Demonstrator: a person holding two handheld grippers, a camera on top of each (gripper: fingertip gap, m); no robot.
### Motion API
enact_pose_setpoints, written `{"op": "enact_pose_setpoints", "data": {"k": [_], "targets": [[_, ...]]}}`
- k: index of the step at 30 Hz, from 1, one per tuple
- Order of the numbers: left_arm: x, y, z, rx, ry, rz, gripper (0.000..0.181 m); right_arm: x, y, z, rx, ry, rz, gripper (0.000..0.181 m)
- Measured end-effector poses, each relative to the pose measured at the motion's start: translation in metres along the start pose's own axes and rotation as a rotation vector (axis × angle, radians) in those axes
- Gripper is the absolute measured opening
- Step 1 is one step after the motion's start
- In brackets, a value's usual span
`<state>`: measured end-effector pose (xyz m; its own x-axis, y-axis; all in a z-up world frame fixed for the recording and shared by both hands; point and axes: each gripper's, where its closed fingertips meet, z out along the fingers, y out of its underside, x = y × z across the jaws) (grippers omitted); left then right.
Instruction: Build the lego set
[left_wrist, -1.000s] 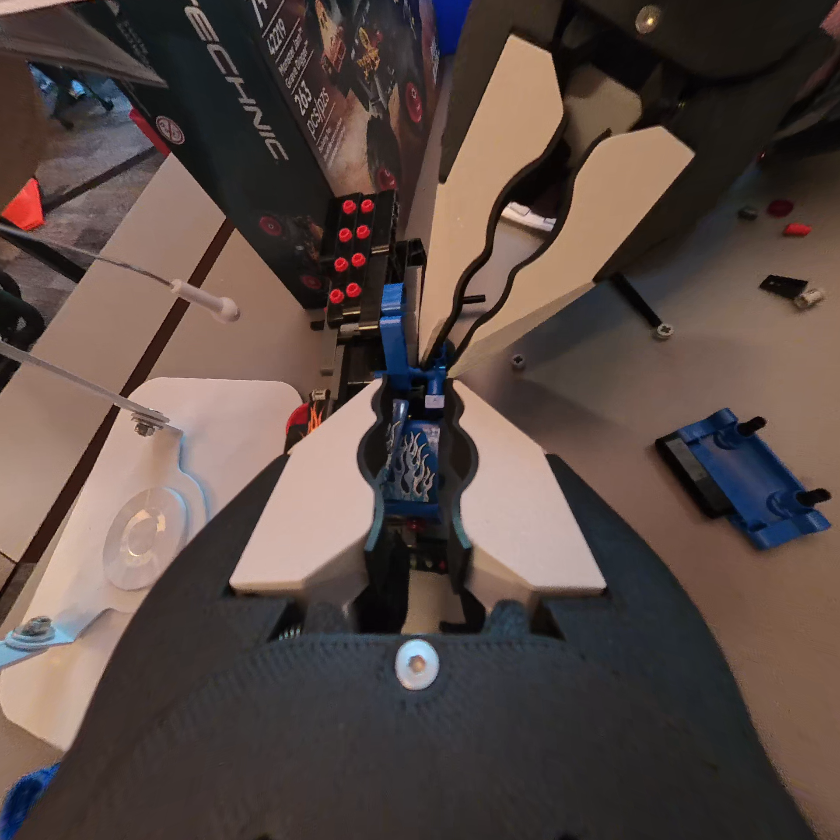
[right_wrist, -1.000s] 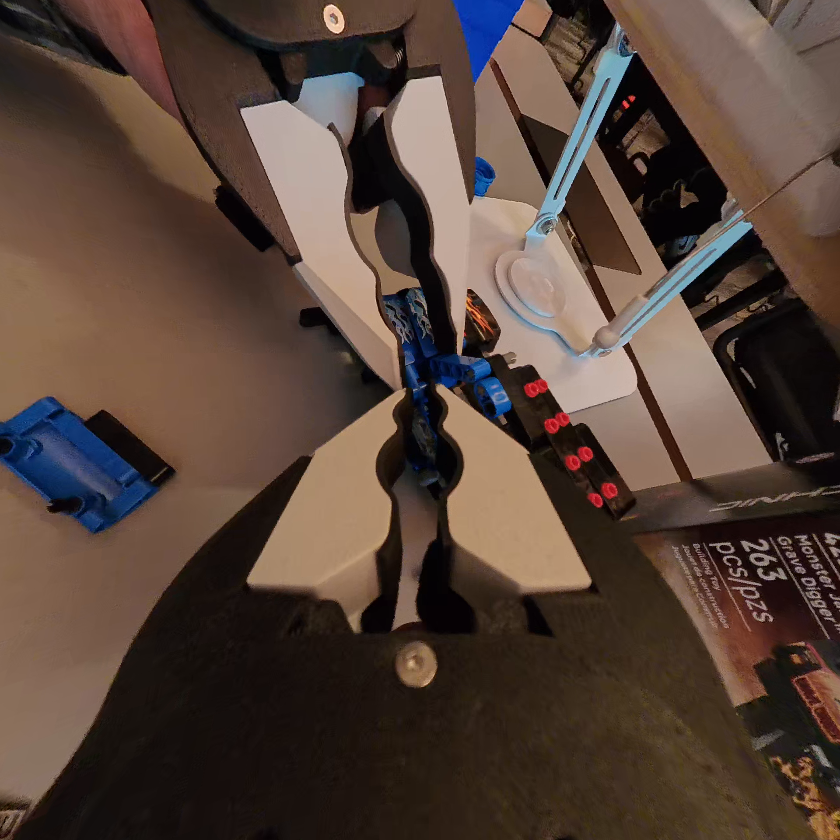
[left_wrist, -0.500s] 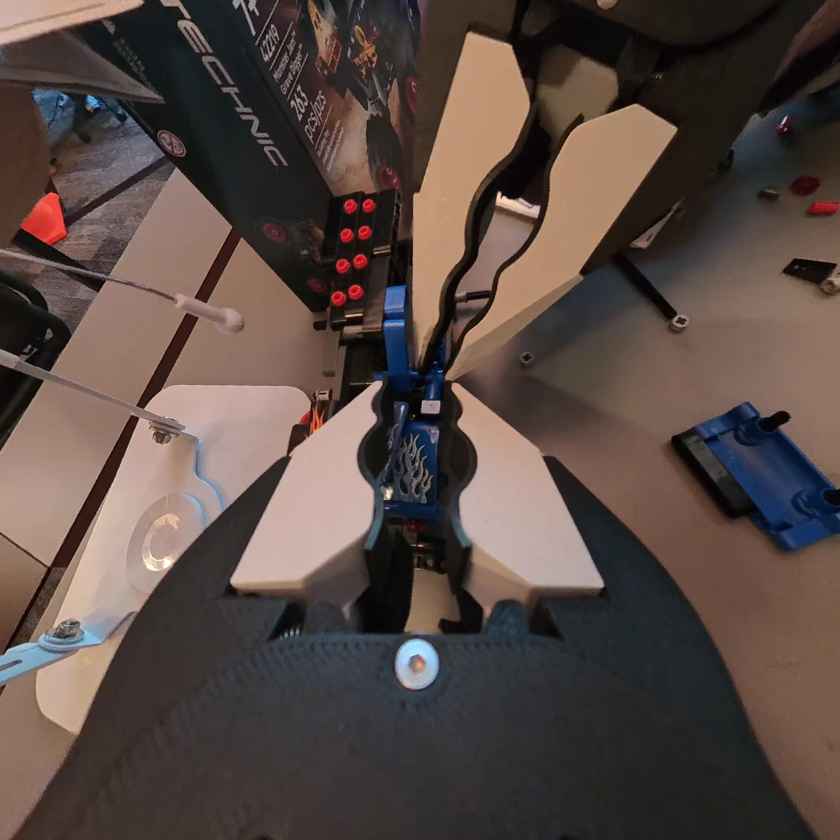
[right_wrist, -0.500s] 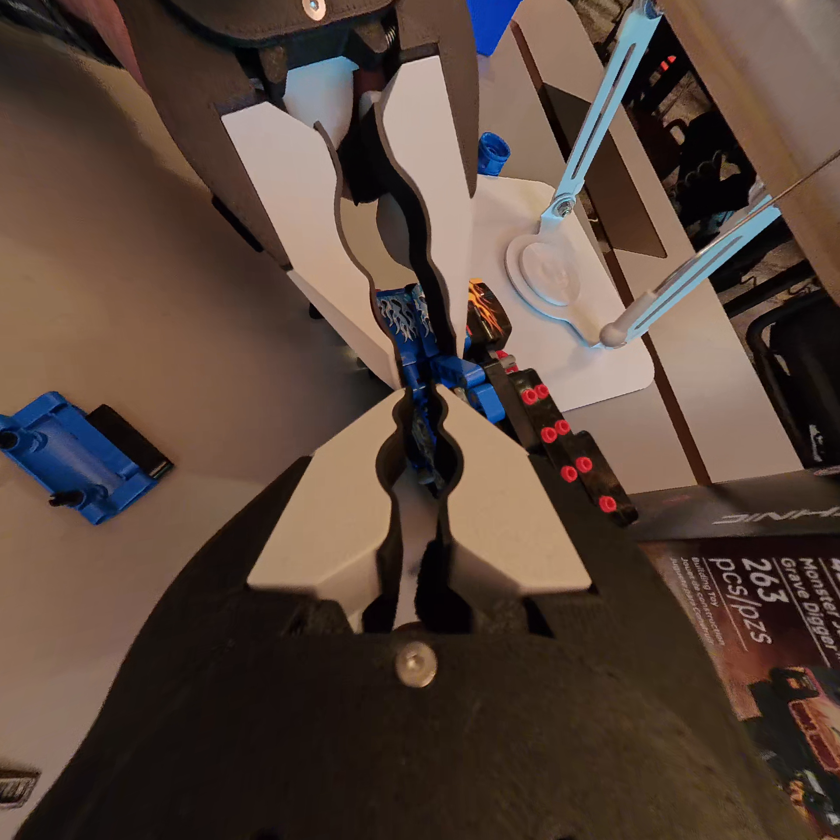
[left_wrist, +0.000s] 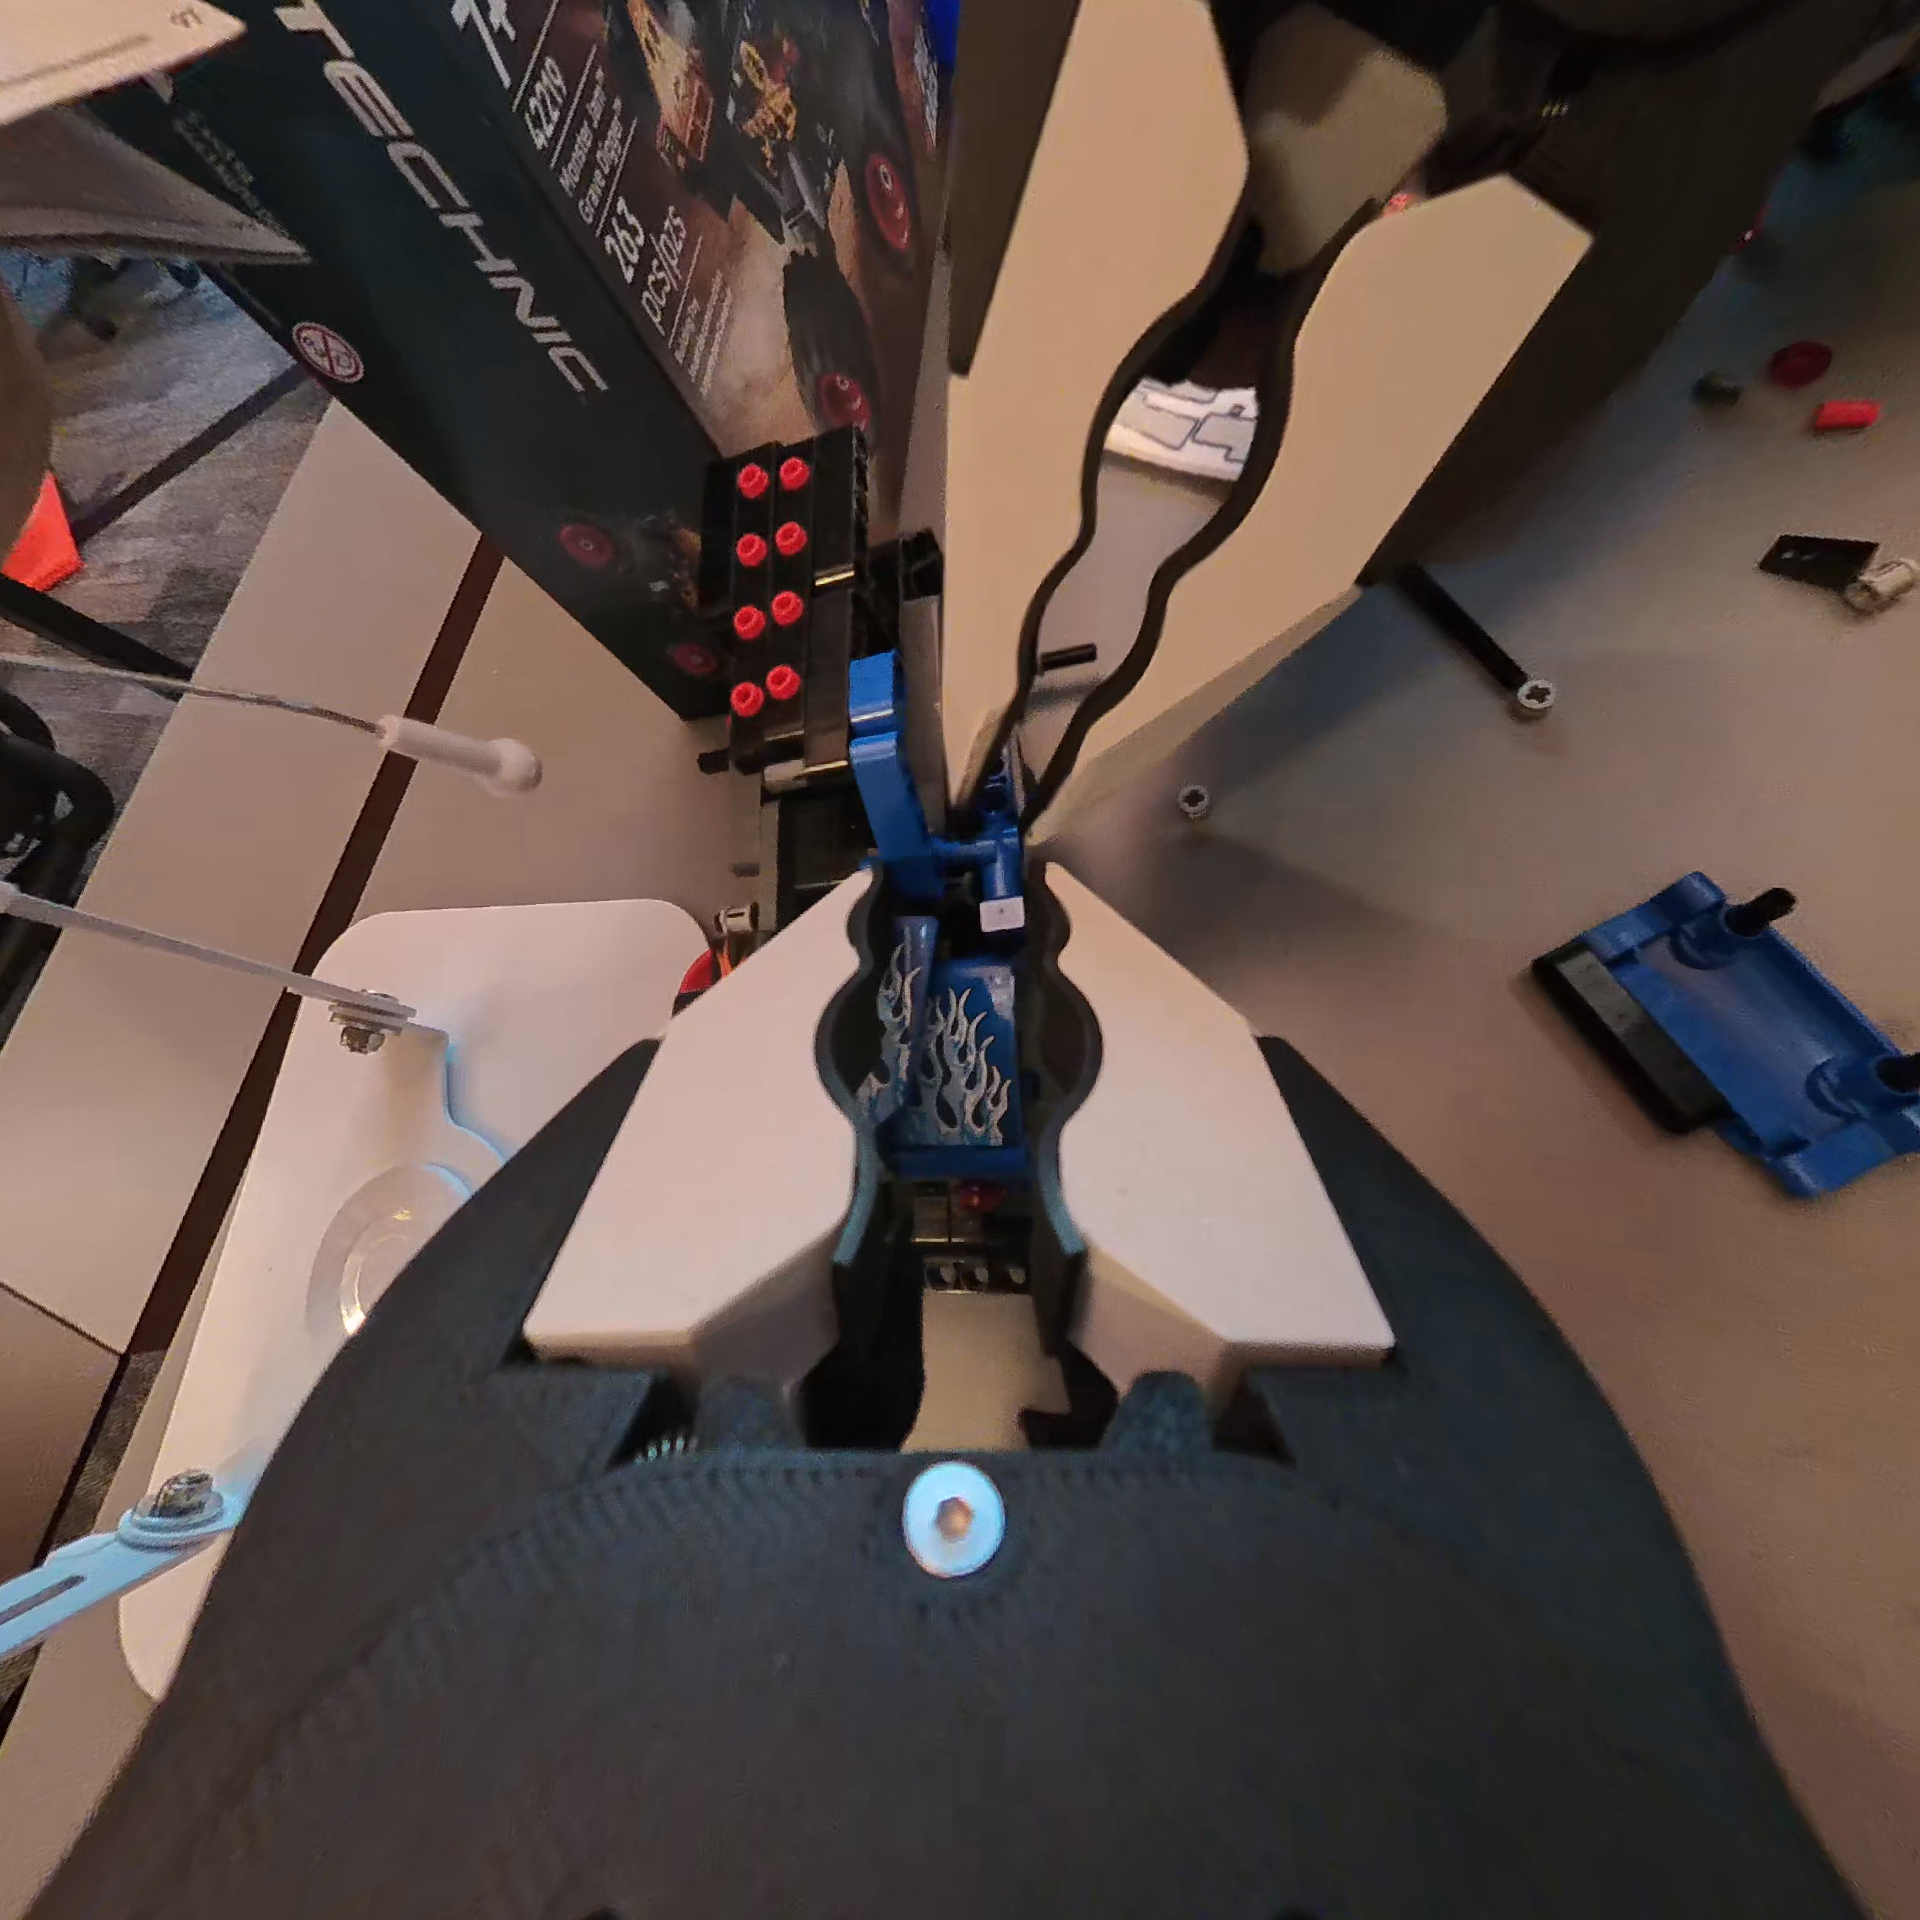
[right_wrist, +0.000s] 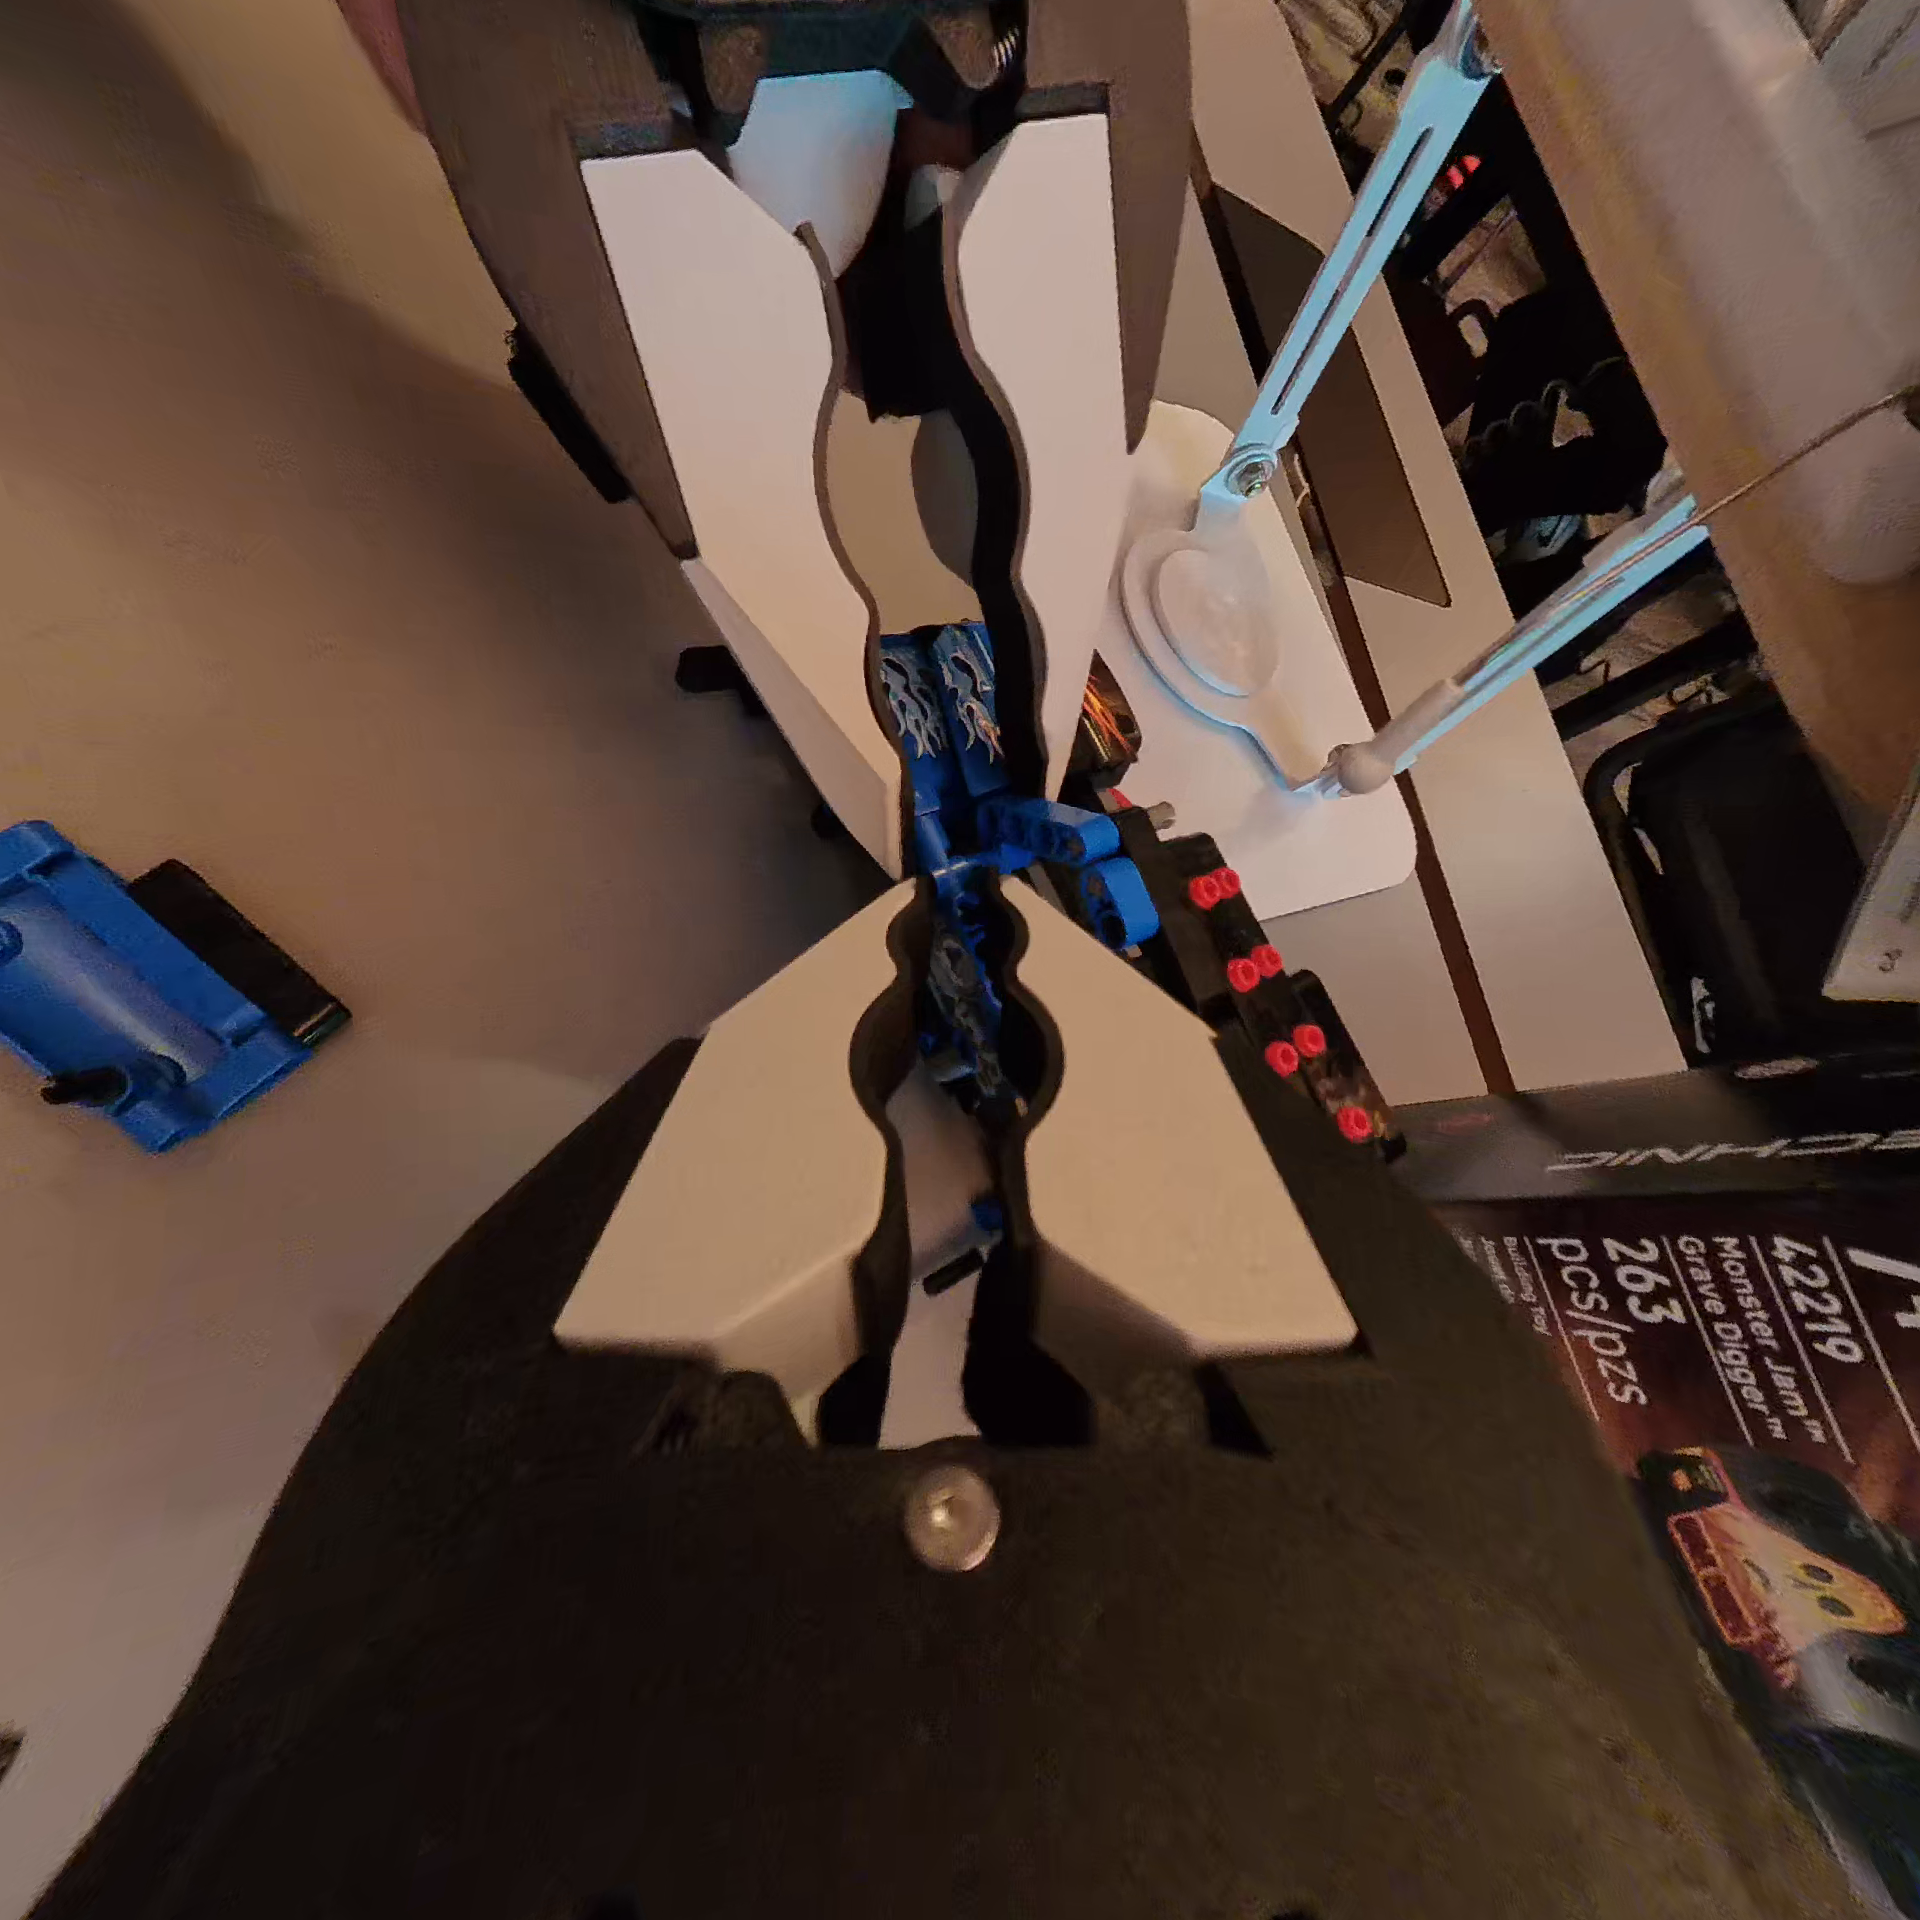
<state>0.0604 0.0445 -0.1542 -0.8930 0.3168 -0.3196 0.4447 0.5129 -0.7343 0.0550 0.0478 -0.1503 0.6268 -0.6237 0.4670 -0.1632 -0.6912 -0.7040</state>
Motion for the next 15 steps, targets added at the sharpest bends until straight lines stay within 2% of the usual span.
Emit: {"op": "enact_pose_setpoints", "data": {"k": [15], "targets": [[-0.0021, -0.0001, 0.0026, -0.012, -0.047, 0.064, 0.020, 0.0009, -0.0008, 0.0043, 0.058, -0.036, 0.082, 0.001]]}}
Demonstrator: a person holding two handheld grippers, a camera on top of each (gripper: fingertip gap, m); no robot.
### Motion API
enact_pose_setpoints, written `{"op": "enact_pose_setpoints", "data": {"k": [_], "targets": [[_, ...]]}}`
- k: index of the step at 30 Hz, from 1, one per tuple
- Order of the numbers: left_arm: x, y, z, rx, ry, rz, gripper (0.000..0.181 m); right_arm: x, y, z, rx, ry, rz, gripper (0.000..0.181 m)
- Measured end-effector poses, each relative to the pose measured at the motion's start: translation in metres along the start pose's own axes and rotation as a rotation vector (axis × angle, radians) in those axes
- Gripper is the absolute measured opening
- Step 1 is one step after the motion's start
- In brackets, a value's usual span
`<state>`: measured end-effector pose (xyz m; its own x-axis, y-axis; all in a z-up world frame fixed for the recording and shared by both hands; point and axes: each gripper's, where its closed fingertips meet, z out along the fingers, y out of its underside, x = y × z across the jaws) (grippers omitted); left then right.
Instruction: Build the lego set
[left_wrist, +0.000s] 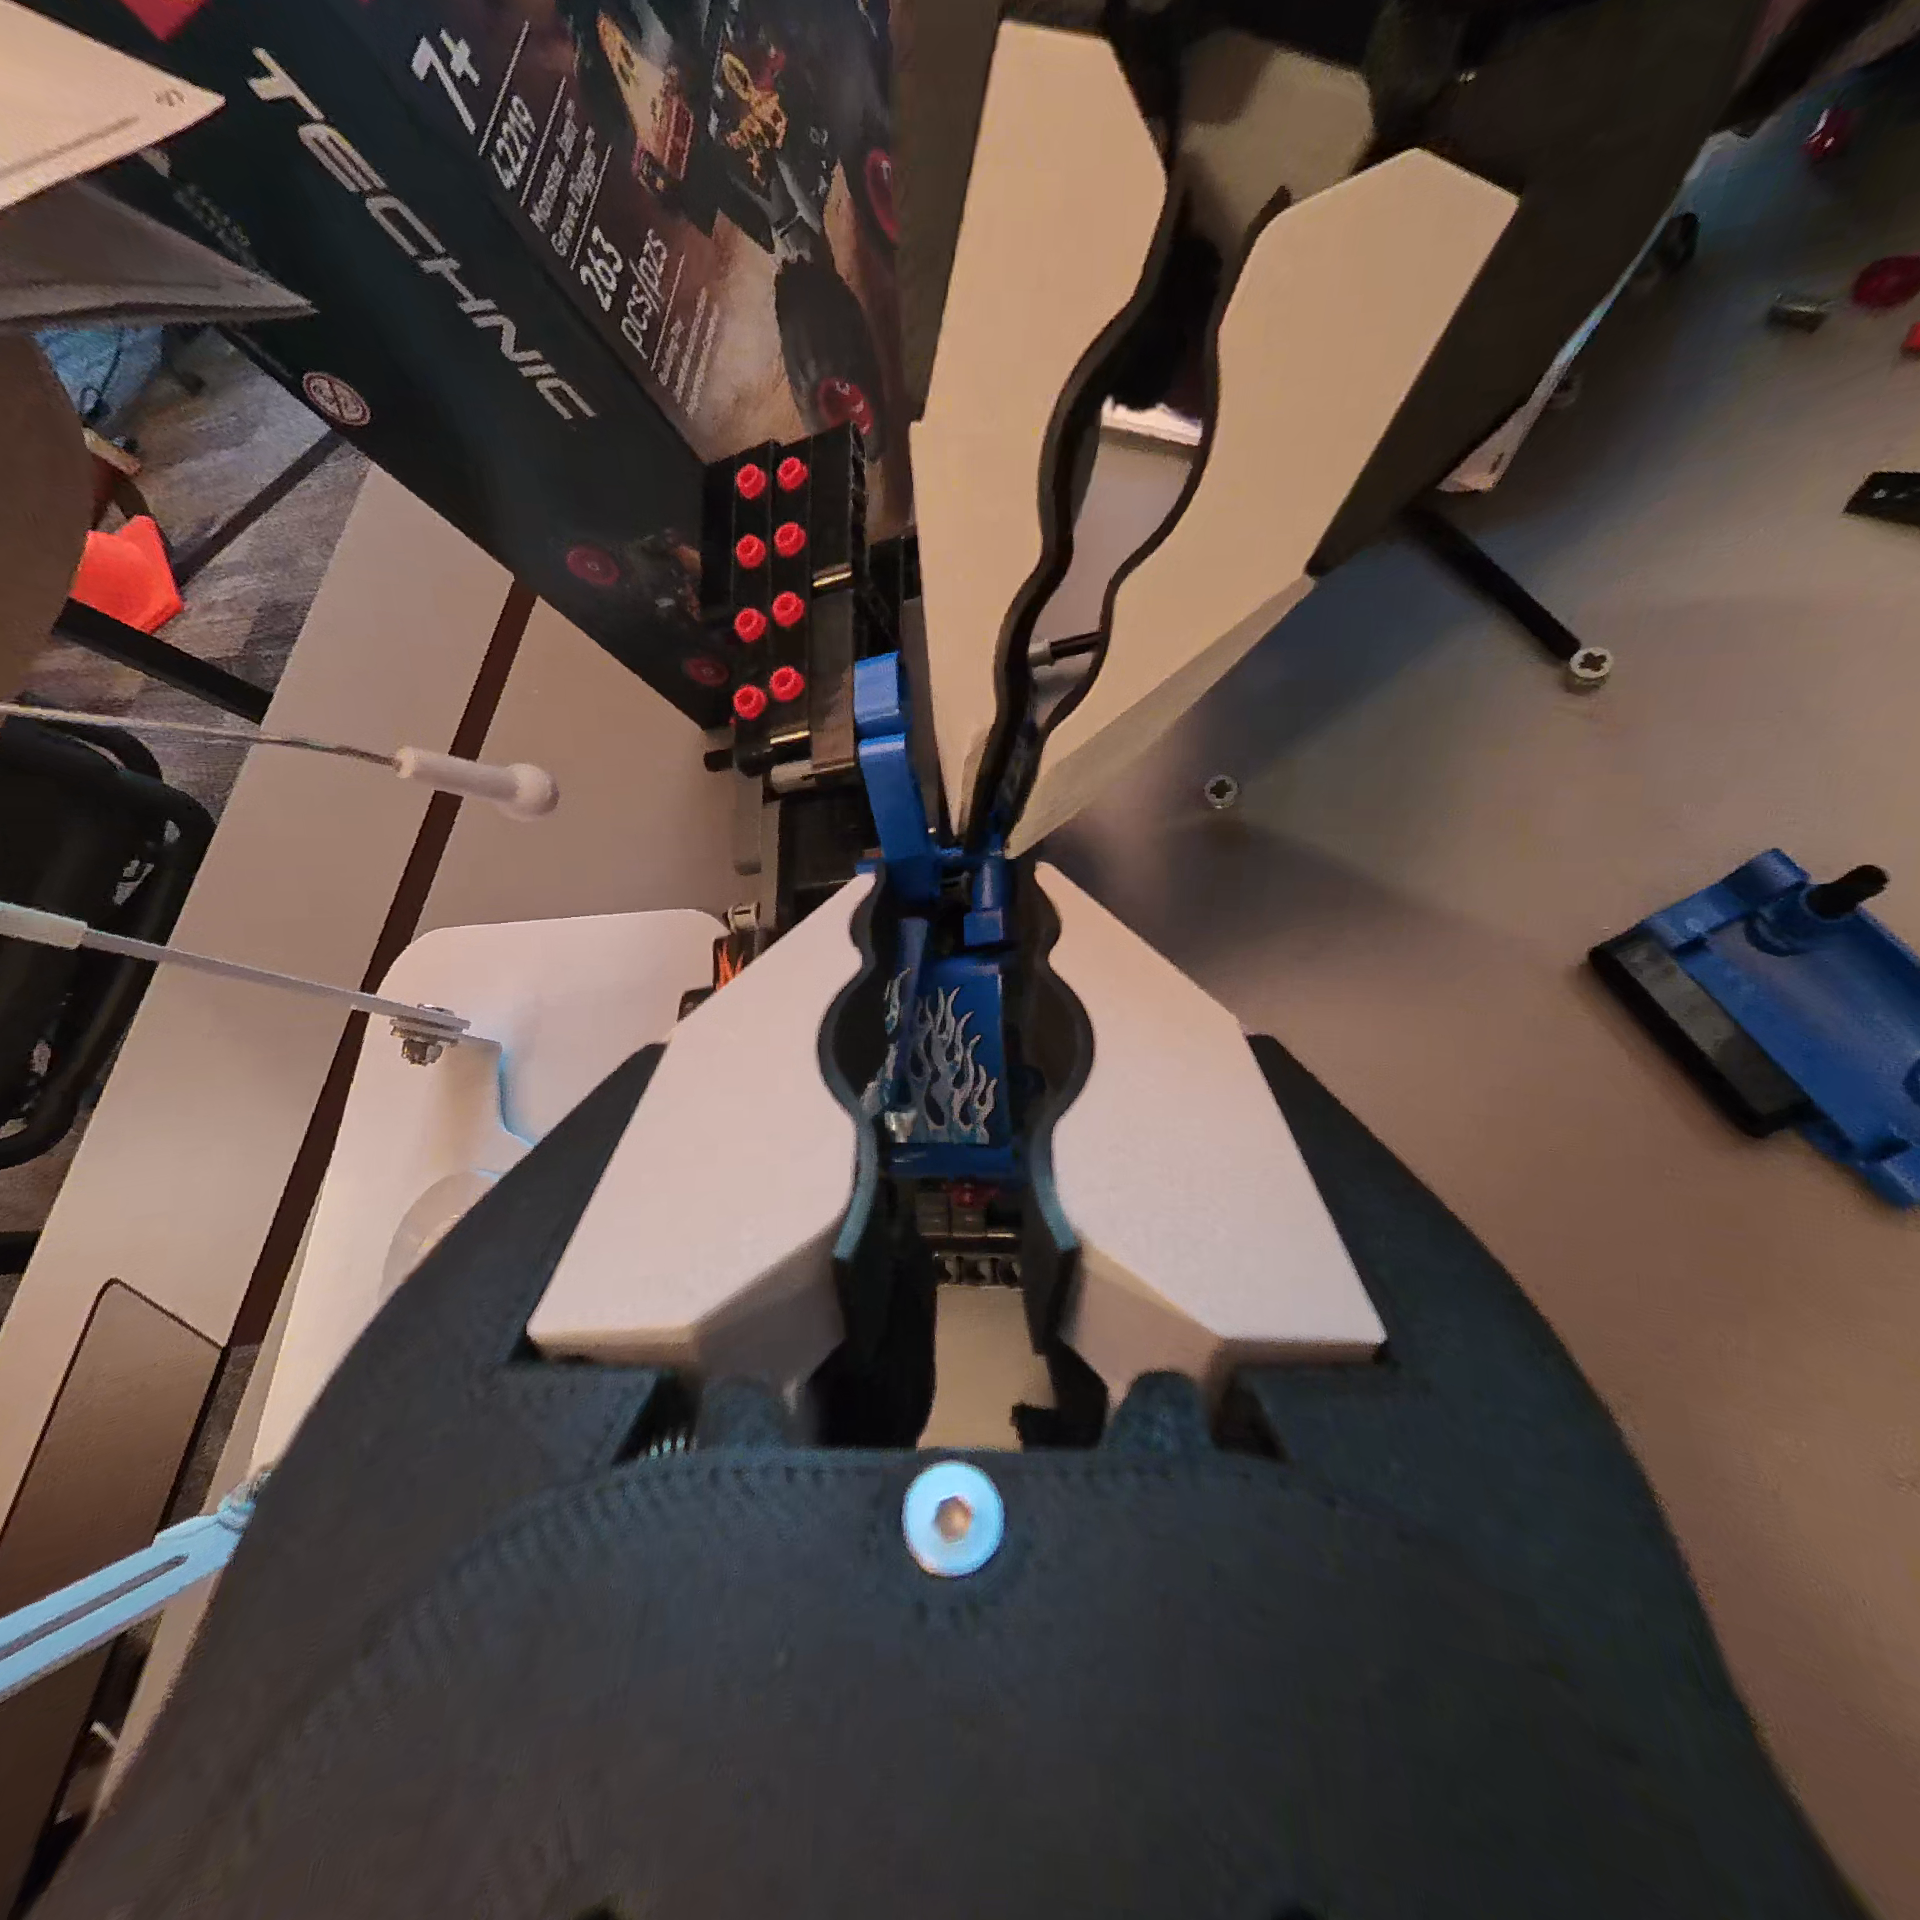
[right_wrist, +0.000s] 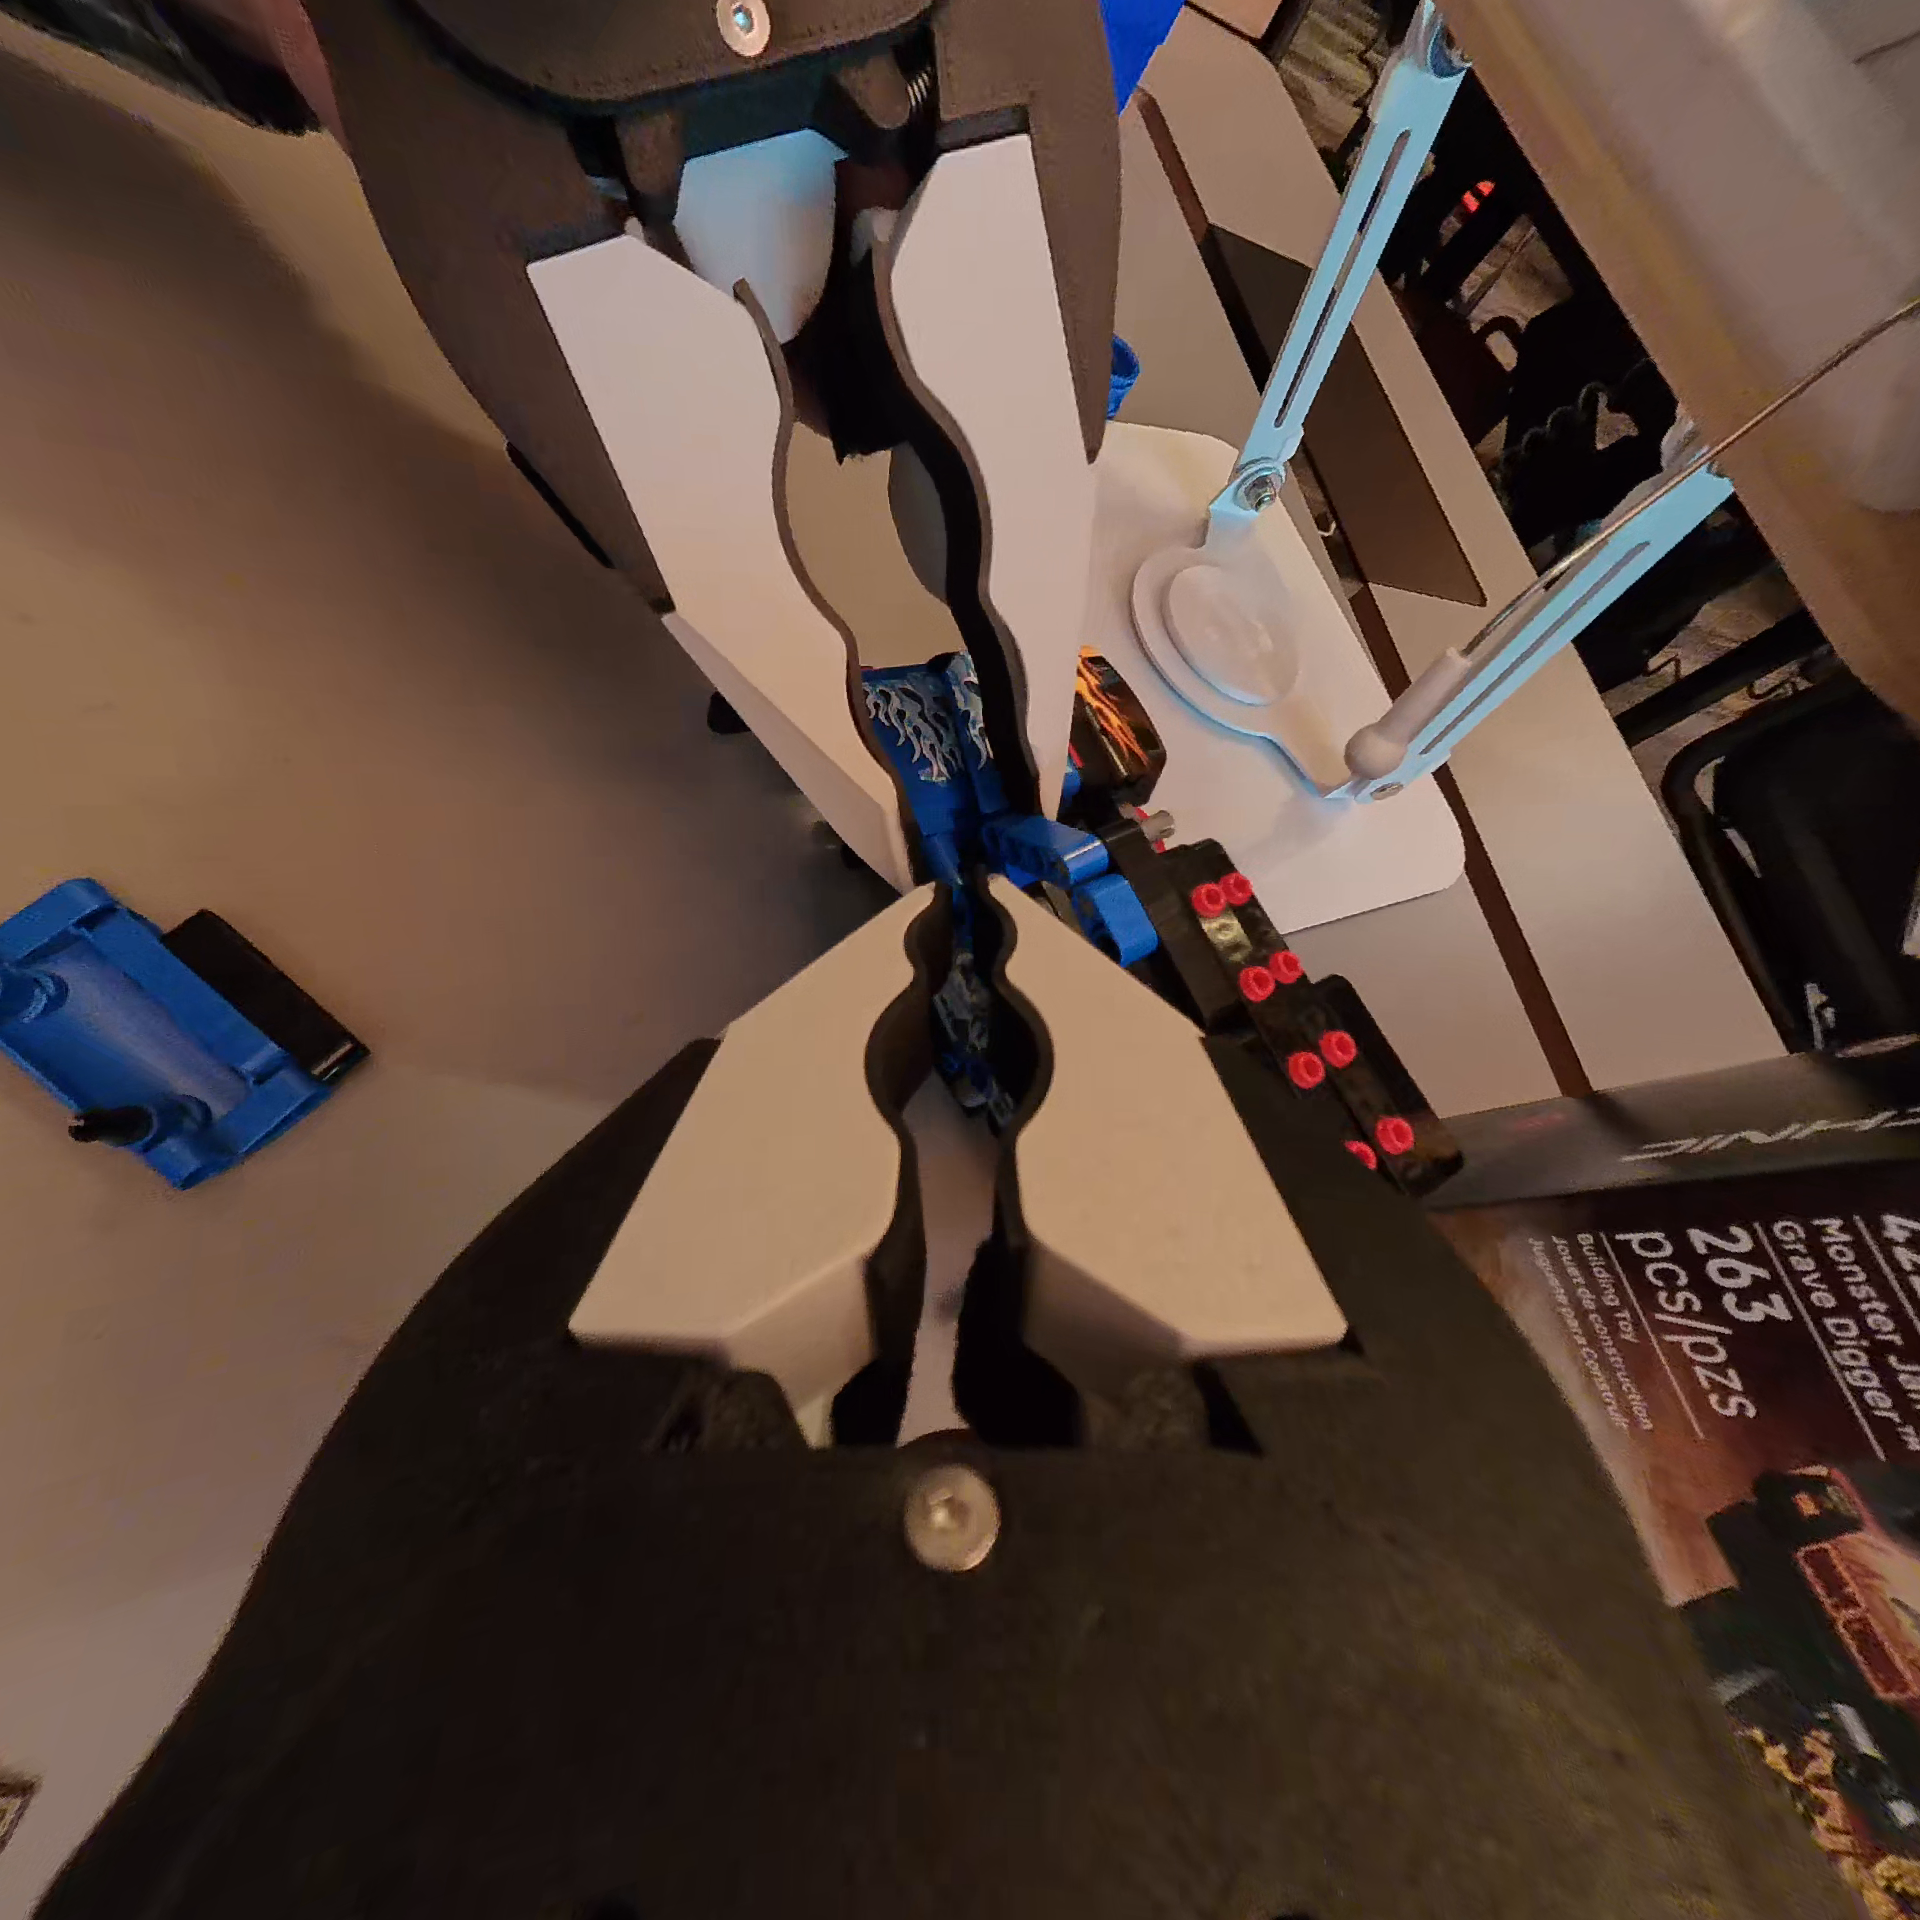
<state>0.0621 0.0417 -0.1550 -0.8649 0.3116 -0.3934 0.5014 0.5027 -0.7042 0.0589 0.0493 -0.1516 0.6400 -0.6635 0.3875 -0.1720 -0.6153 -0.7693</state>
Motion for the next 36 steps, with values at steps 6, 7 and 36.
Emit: {"op": "enact_pose_setpoints", "data": {"k": [6, 7, 36], "targets": [[0.001, -0.002, -0.001, 0.019, 0.018, -0.014, 0.021, 0.001, 0.001, -0.003, -0.033, 0.045, -0.042, 0.005], [0.001, -0.002, -0.001, 0.021, 0.023, -0.019, 0.021, 0.002, 0.000, -0.004, -0.041, 0.054, -0.059, 0.007], [-0.011, 0.005, 0.009, -0.014, 0.004, 0.096, 0.025, 0.005, 0.001, 0.002, 0.044, 0.024, 0.015, 0.005]]}}
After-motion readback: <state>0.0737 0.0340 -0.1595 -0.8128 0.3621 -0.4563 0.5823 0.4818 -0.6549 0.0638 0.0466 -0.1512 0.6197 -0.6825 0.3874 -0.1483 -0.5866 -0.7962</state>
